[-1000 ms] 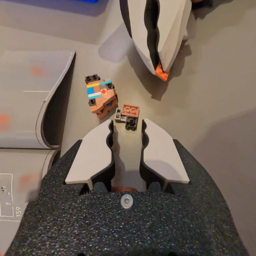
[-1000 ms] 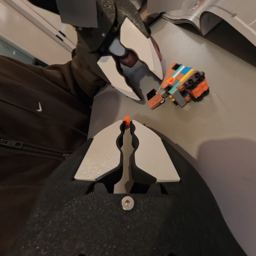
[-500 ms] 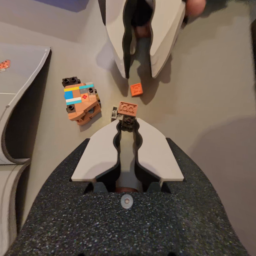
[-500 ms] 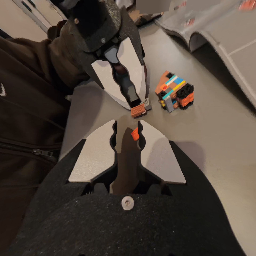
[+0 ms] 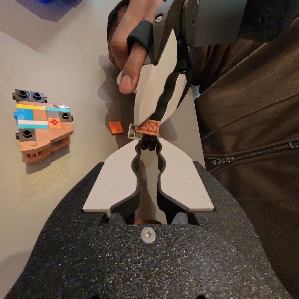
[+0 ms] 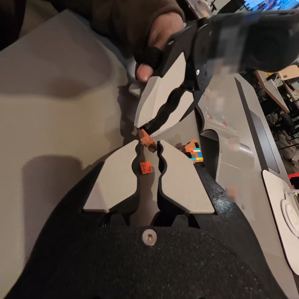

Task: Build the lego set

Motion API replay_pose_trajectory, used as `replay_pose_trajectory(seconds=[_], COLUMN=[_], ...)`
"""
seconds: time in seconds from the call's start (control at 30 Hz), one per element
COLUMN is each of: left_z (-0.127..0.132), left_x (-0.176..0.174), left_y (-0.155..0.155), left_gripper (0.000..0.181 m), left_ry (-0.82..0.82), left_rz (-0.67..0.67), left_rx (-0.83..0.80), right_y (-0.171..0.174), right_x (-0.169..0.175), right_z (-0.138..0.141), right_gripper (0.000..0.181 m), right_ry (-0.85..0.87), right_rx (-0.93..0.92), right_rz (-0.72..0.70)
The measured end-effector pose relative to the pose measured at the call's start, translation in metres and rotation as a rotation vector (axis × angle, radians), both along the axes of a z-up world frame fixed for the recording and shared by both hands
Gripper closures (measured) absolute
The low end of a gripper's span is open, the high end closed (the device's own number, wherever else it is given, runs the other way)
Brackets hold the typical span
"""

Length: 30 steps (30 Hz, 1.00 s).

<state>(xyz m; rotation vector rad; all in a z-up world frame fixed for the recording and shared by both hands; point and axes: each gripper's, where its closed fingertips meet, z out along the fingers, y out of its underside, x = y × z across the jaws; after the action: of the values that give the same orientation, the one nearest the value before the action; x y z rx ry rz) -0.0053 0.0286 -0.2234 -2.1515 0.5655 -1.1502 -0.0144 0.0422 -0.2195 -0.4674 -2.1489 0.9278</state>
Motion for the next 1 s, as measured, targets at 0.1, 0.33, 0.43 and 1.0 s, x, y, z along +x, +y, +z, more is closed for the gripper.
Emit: replay_pose_trajectory(seconds=[0.1,0.33,0.43,1.0], left_z=[0.002,0.027,0.027,0.028], left_x=[-0.002,-0.018,-0.015,-0.023], left_y=[0.002,0.017,0.020,0.028], left_gripper=[0.162,0.144,0.142,0.173], left_ry=[-0.016,0.027,0.043,-0.224], left_rz=[0.011,0.096,0.107,0.216], left_rx=[0.001,0.222,0.260,0.036], right_y=[0.002,0.013,0.013,0.036], right_x=[-0.001,-0.006,-0.006,-0.003], right_z=[-0.002,0.023,0.033,-0.005], right_gripper=[0.171,0.172,0.173,0.149], right_ry=[-0.042,-0.420,-0.575,-0.502], right_rx=[-0.016,-0.711,-1.012,-0.581], right_rz=[-0.029,-0.185,-0.183,-0.253])
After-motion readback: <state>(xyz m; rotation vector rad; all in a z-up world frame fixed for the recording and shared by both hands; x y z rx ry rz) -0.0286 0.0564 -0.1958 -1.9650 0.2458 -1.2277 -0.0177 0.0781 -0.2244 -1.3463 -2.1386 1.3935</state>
